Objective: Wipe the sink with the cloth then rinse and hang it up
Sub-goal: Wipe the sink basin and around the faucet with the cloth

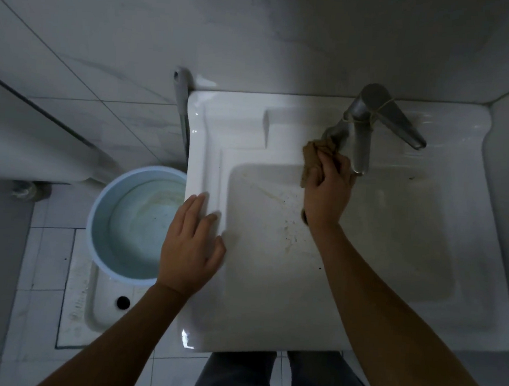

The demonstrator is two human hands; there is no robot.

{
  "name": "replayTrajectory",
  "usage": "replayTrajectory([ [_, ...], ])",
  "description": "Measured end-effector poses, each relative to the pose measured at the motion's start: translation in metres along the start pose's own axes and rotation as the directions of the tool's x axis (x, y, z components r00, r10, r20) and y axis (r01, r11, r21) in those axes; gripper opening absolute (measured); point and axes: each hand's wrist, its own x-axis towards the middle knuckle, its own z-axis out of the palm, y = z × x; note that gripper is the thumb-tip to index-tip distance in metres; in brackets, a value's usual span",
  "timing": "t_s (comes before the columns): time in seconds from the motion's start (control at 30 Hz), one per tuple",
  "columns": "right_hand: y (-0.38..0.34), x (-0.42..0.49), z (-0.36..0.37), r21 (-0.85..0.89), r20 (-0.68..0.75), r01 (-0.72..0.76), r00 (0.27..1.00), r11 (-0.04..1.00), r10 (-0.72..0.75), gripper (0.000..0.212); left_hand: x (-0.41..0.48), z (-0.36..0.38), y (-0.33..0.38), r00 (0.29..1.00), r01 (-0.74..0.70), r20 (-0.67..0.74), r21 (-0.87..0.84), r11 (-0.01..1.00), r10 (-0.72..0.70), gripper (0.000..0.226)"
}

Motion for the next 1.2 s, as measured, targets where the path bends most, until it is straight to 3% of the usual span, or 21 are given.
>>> replayTrajectory([
  [0.23,-0.059,-0.003,0.038,-0.002,0.122,0.192,0.974,0.981,-0.190,0.042,0.001,-0.001,0.001,1.000,0.015,0.022,0.023,1.000,-0.016,0.043],
  [0.37,-0.070,-0.016,0.043,0.053,0.139,0.202,0.968,0.978,-0.207,0.041,0.001,-0.001,0.002,1.000,0.019,0.018,0.036,0.999,-0.020,0.042],
  [0.43,-0.075,-0.032,0.045,0.125,0.210,0.325,0.915,0.937,-0.345,0.038,0.001,-0.002,0.002,1.000,0.010,0.011,0.034,0.999,-0.010,0.040],
  [0.5,-0.081,-0.046,0.049,0.216,0.318,0.435,0.815,0.874,-0.485,0.039,0.001,-0.003,0.003,1.000,0.003,0.011,0.039,0.999,-0.003,0.038],
  [0.63,-0.082,-0.037,0.052,0.276,0.384,0.459,0.753,0.845,-0.534,0.039,0.000,-0.003,0.005,1.000,0.007,-0.003,0.038,0.999,-0.007,0.038],
  [0.77,-0.081,-0.042,0.052,0.309,0.414,0.404,0.758,0.861,-0.505,0.040,-0.001,-0.003,0.005,1.000,0.011,0.003,0.047,0.999,-0.011,0.039],
  [0.97,-0.075,-0.083,0.030,0.404,0.494,0.201,0.773,0.893,-0.397,0.041,-0.002,-0.003,0.004,1.000,0.019,0.008,0.020,1.000,-0.019,0.044],
  [1.1,-0.064,-0.124,-0.005,0.404,0.636,0.049,0.703,0.913,-0.319,0.039,-0.006,-0.005,0.007,0.999,0.038,-0.006,-0.043,0.998,-0.038,0.039],
  [1.2,-0.045,-0.159,-0.038,0.374,0.751,-0.046,0.601,0.926,-0.274,0.037,-0.015,-0.008,0.008,0.998,0.058,0.004,-0.063,0.996,-0.058,0.030],
])
